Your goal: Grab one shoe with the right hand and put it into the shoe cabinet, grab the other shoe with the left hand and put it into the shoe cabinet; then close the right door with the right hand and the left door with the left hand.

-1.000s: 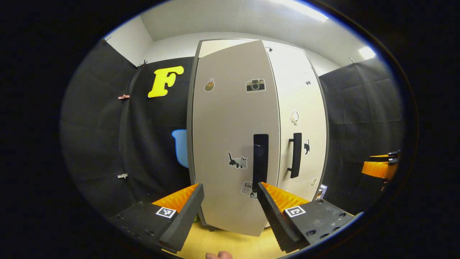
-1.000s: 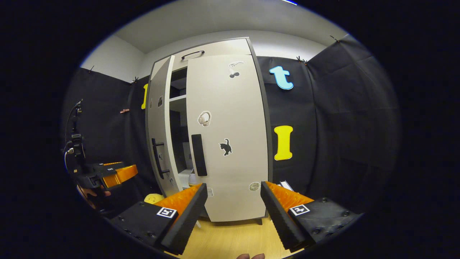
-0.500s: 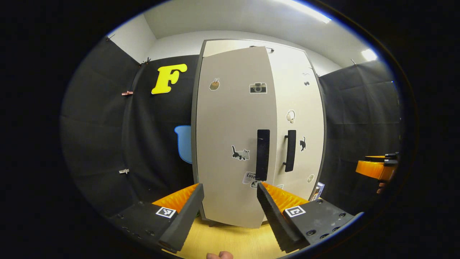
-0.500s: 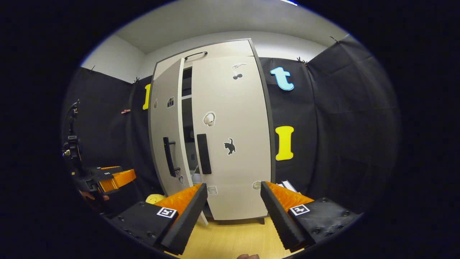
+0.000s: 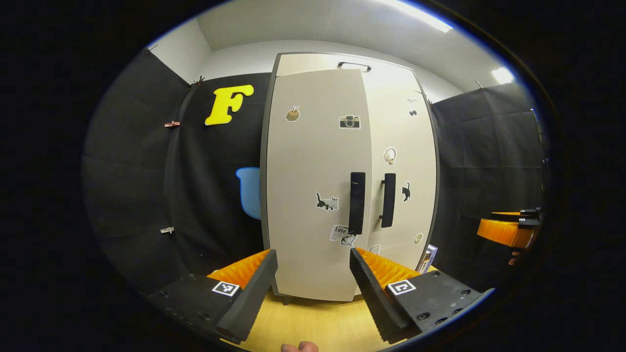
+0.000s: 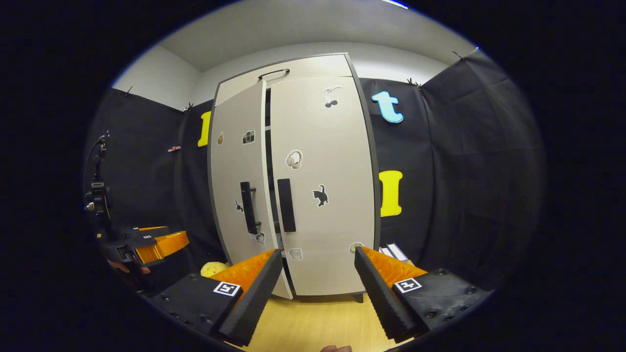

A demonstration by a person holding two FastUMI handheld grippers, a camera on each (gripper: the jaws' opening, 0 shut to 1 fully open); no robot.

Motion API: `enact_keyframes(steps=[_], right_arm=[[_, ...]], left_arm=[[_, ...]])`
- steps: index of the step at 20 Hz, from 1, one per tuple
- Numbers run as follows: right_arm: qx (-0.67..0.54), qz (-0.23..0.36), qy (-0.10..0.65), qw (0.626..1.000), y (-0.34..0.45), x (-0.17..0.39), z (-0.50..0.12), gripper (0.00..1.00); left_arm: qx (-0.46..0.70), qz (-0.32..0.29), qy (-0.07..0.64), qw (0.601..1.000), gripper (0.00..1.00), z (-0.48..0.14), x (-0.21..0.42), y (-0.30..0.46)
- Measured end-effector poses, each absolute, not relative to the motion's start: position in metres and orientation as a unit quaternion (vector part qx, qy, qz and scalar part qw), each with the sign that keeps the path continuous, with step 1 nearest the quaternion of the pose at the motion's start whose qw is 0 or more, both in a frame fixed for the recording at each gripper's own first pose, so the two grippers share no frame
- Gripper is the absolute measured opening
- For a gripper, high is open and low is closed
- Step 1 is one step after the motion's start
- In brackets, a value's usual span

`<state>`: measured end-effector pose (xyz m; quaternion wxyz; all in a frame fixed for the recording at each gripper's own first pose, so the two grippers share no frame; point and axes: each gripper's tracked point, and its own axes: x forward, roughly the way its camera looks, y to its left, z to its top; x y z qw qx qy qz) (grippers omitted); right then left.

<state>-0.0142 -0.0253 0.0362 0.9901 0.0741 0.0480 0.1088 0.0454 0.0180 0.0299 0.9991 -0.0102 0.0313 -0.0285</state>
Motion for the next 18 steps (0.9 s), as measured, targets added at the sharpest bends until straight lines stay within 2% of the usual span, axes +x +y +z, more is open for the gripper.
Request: enact_keyframes(steps=[18], right_arm=[[0.072,0.106,0.05,0.99,-0.029,-0.031,0.038,0.98]], left_arm=[[-0.005,-0.031,0.029,0.999,0.94,0.03,0.04,0.018]])
